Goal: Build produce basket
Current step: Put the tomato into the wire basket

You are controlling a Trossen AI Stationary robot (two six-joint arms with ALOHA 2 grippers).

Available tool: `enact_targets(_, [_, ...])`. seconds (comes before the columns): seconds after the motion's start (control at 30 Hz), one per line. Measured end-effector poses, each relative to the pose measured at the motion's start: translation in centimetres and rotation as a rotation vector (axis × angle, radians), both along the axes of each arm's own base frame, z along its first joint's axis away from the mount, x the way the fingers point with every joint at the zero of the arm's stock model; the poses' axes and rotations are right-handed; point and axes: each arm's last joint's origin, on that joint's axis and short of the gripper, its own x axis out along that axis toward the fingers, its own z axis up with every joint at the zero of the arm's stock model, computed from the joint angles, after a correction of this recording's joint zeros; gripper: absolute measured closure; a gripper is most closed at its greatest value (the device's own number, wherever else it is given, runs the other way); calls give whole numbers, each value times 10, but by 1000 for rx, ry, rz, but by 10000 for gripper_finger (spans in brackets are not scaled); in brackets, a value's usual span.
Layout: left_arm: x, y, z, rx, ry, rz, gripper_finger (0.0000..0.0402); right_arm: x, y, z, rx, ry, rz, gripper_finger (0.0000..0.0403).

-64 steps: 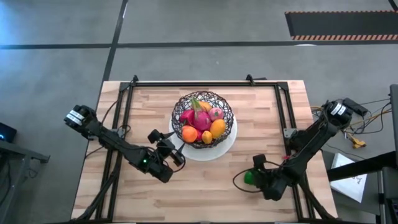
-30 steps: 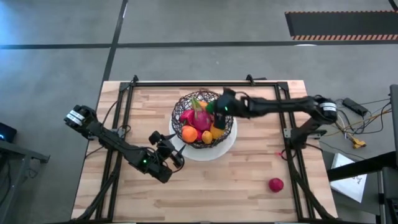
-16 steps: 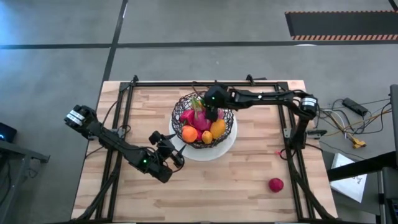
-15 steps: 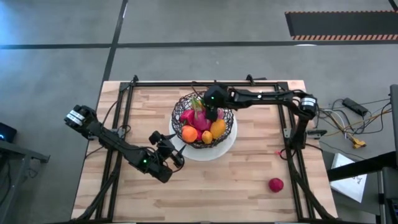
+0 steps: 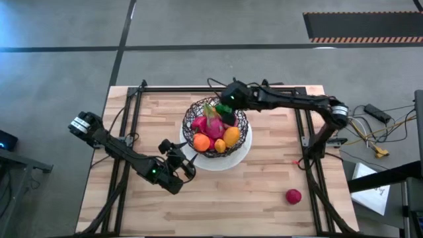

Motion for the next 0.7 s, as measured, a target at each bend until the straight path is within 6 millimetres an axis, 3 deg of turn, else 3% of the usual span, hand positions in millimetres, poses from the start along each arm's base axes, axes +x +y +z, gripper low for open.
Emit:
enact_targets(0.33, [-4, 2, -11, -15, -22, -2, 104, -59, 110, 11, 76, -46, 190, 39])
enact_targets(0.53, [-8, 4, -21, -19, -30, -1, 104, -109, 173, 5, 84, -47, 203, 39])
enact_targets(0.7, [-9, 5, -24, -26, -46, 0, 104, -147, 208, -5, 181, 69, 113, 39])
